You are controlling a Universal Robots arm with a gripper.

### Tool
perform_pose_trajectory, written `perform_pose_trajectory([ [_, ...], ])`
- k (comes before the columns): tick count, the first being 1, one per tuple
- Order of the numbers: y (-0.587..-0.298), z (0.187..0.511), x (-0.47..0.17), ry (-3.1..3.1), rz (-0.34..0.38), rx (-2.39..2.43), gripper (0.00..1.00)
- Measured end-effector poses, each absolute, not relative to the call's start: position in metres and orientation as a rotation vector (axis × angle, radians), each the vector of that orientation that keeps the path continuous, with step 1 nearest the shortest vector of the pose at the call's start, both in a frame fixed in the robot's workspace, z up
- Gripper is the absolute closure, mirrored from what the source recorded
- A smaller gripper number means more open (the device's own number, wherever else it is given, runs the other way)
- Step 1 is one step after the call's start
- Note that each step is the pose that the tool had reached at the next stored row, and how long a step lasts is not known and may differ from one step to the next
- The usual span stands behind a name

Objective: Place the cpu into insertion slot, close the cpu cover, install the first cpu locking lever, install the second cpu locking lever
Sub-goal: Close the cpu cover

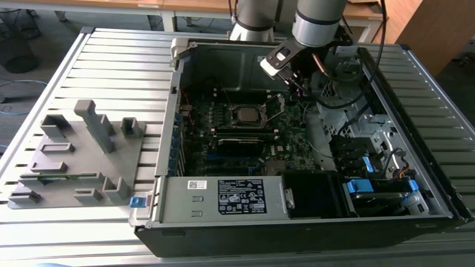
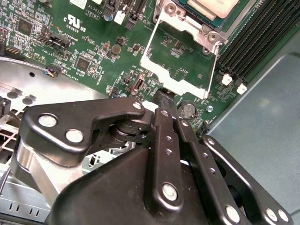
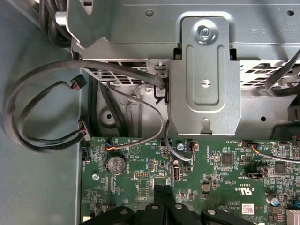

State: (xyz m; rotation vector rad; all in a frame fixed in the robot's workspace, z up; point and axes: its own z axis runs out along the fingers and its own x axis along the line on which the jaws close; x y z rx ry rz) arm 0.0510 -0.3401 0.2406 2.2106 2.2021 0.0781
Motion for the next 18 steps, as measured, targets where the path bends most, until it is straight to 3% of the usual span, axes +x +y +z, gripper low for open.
perform_pose_trajectory([
  [18,-0.3401,0.2405,0.0441,2.202,0.079,2.210,0.89],
])
